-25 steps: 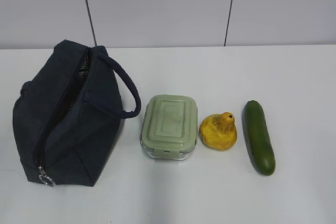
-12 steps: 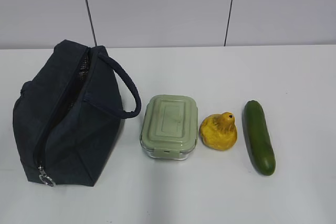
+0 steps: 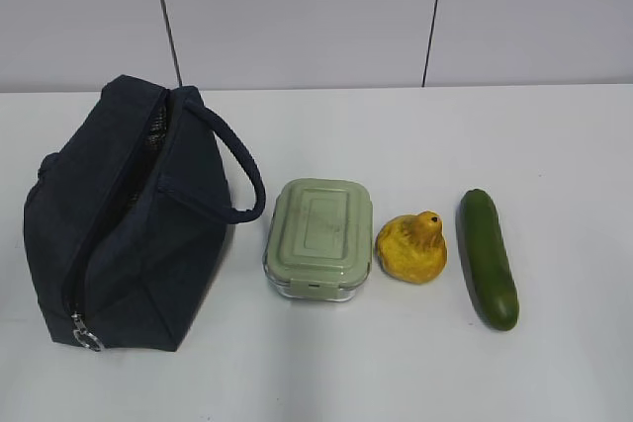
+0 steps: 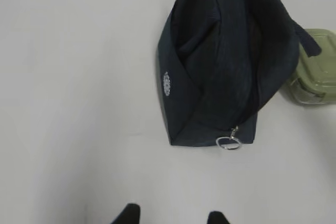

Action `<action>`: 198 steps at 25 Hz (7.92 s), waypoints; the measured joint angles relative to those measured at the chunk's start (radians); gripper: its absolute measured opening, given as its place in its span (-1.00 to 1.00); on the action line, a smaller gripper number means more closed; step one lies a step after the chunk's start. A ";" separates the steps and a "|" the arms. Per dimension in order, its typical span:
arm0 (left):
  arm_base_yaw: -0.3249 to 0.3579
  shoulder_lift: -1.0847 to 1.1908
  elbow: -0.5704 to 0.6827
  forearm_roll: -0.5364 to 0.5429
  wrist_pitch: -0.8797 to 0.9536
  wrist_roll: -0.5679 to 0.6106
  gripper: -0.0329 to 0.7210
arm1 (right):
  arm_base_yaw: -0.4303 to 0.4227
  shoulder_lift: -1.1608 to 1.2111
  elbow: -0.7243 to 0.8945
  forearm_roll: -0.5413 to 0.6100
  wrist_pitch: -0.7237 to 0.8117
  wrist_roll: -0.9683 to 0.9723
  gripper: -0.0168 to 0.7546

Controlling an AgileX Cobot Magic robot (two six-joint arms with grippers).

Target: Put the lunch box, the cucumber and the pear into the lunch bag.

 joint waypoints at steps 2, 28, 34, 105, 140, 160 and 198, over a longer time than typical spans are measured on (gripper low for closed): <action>0.000 0.035 0.000 -0.029 -0.011 0.000 -0.27 | 0.000 0.060 -0.002 0.017 -0.028 0.002 0.38; 0.000 0.503 -0.162 -0.172 -0.282 0.090 0.01 | 0.000 0.874 -0.180 0.201 -0.396 -0.118 0.58; 0.000 0.566 -0.197 -0.170 -0.281 0.098 0.02 | 0.000 1.043 -0.255 0.250 -0.394 -0.127 0.58; 0.000 0.702 -0.199 -0.162 -0.392 0.128 0.02 | 0.000 1.623 -0.403 0.219 -0.664 -0.035 0.58; 0.000 0.774 -0.200 -0.257 -0.362 0.253 0.02 | 0.000 1.627 -0.437 0.110 -0.644 0.021 -0.01; 0.000 0.958 -0.200 -0.455 -0.370 0.470 -0.05 | 0.000 1.483 -0.437 0.062 -0.623 0.037 -0.01; -0.049 0.990 -0.200 -0.559 -0.414 0.546 -0.90 | 0.355 1.398 -0.680 0.664 -0.632 -0.396 -0.02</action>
